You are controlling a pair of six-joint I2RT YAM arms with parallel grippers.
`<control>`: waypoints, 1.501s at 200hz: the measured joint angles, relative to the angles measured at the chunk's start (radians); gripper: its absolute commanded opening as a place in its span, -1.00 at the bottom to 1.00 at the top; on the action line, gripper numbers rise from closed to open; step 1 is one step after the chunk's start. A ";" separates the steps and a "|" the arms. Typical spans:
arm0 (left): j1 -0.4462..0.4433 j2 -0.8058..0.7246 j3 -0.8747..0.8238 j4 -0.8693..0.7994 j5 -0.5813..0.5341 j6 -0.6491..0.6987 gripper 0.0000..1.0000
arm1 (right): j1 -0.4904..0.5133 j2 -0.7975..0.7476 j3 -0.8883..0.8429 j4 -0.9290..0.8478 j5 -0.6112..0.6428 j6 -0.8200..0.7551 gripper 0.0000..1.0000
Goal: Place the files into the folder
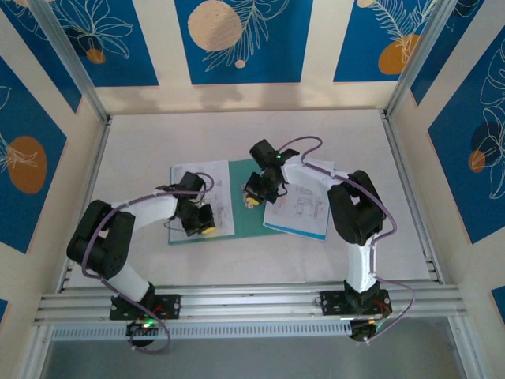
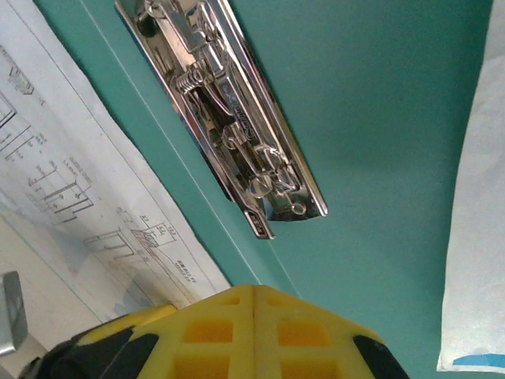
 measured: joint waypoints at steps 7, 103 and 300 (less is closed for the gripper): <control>-0.012 0.000 -0.002 0.010 0.000 -0.004 -1.00 | 0.003 0.010 0.013 -0.008 0.000 0.006 -1.00; -0.083 0.011 -0.018 0.103 0.018 -0.057 -1.00 | 0.019 0.075 0.089 -0.103 0.056 0.035 -1.00; -0.084 0.010 -0.017 0.099 0.012 -0.057 -1.00 | 0.026 0.211 0.240 -0.238 0.158 0.024 -1.00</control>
